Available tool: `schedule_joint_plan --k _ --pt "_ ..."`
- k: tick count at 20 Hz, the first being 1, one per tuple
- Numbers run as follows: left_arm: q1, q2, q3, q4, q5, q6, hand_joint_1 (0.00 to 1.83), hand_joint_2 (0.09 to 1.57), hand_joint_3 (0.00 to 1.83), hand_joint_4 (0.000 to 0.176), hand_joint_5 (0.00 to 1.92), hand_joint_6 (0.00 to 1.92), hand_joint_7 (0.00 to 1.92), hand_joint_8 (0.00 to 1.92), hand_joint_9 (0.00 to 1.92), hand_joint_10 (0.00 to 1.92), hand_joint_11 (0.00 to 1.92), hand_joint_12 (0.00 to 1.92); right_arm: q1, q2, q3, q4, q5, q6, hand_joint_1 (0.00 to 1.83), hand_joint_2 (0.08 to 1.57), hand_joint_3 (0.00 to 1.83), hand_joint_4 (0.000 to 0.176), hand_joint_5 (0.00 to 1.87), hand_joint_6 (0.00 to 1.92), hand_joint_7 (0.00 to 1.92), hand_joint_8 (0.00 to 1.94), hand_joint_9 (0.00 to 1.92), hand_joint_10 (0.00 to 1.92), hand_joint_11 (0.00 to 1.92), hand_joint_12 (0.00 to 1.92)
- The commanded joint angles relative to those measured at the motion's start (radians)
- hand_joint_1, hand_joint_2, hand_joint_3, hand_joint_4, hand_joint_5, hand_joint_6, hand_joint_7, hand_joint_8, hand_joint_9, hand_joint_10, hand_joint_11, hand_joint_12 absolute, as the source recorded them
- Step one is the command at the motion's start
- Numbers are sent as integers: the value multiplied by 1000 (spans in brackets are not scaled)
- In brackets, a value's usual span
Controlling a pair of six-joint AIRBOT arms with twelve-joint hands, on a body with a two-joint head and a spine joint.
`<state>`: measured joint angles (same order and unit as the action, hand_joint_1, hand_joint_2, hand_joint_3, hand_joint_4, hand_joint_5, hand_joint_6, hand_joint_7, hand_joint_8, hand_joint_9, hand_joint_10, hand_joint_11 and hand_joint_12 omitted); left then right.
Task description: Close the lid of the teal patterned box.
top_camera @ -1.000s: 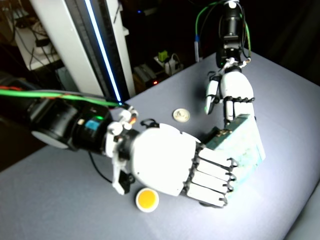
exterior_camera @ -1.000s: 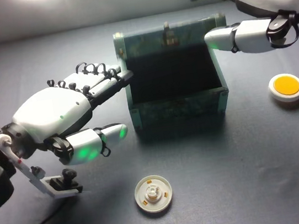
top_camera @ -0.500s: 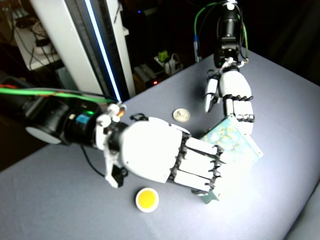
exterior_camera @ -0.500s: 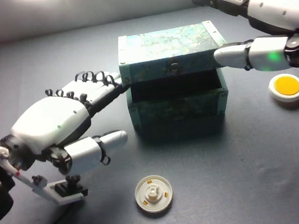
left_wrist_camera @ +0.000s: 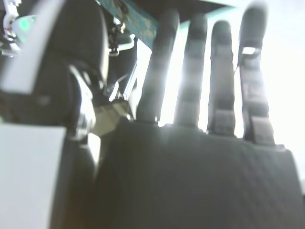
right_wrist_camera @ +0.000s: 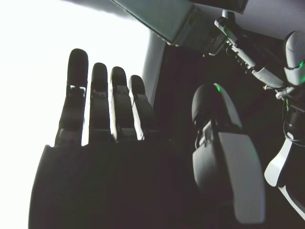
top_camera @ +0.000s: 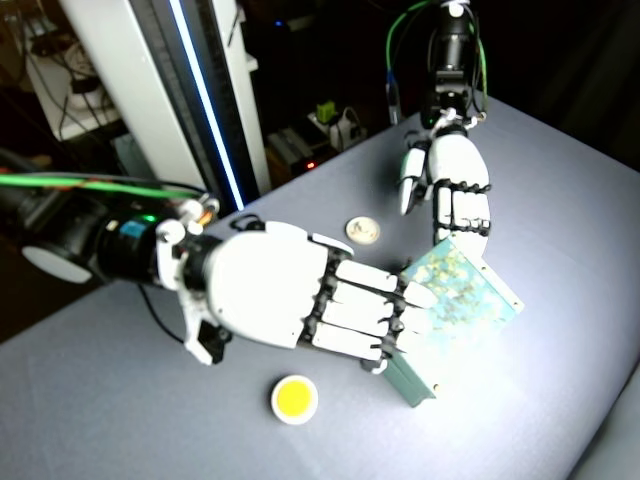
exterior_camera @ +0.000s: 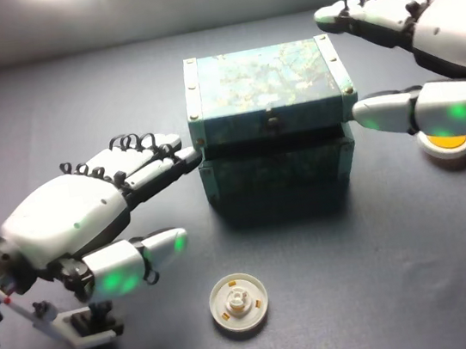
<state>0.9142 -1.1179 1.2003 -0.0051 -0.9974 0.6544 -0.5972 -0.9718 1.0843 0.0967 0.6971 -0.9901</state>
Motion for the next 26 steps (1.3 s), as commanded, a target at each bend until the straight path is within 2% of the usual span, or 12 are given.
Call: schedule_joint_plan --k 1,6,8,9,12,13,14,16,17,20,23,26 --pt "4 9 -8 0 -105 -11 142 1444 0 39 115 19 28 2 13 5 0 598 2 18 -6 5 150 13 146 1290 0 0 25 198 145 6 0 433 0 1366" --pt "35 64 -54 3 -172 3 23 1480 5 17 113 5 42 1 20 6 0 417 -56 76 -50 5 235 41 17 1382 7 0 61 132 182 3 0 373 0 1026" --pt "43 77 -66 -1 -206 12 1 1458 0 69 79 1 10 0 12 1 0 647 -84 93 -65 5 265 50 34 1438 15 0 63 121 191 5 0 417 0 1218" --pt "48 86 -74 -13 -236 23 1 1458 0 69 79 1 10 0 12 1 0 647 -106 106 -76 6 300 55 34 1438 15 0 63 121 191 5 0 417 0 1218" --pt "60 121 -102 -44 -317 69 8 1458 1 0 8 0 9 1 0 0 0 150 -168 158 -120 41 423 57 0 1454 0 0 30 160 168 4 0 528 0 1458" --pt "63 130 -109 -54 -341 82 87 1456 0 26 0 0 0 0 0 0 0 167 -191 172 -133 52 463 57 10 1369 0 0 85 197 231 22 0 717 0 1540" --pt "68 139 -116 -65 -368 94 95 1470 2 0 0 0 0 0 0 0 0 145 -217 186 -146 68 509 57 1 1353 0 0 102 202 276 34 70 738 0 1566" --pt "79 152 -127 -85 -410 112 62 1464 1 0 0 0 0 0 0 0 0 70 -261 205 -165 96 579 57 0 1351 0 0 85 187 260 21 59 717 0 1530" --pt "85 157 -133 -96 -428 122 334 1436 0 38 0 0 0 0 0 0 0 31 -281 213 -174 106 612 57 46 1420 5 0 11 116 80 8 1 350 0 1339" --pt "109 176 -146 -136 -489 143 518 1431 9 81 0 0 0 0 0 0 0 15 -321 237 -198 116 701 57 89 1420 4 0 0 0 0 0 0 20 0 829" --pt "139 200 -167 -172 -563 170 449 1424 3 123 0 0 0 0 0 0 2 4 -353 267 -225 119 793 56 69 1422 0 0 0 0 0 0 0 0 0 310" --pt "152 215 -178 -189 -620 187 401 1453 9 125 0 0 0 0 0 0 13 9 -387 288 -246 121 883 54 118 1436 3 28 0 0 0 0 0 0 0 11"
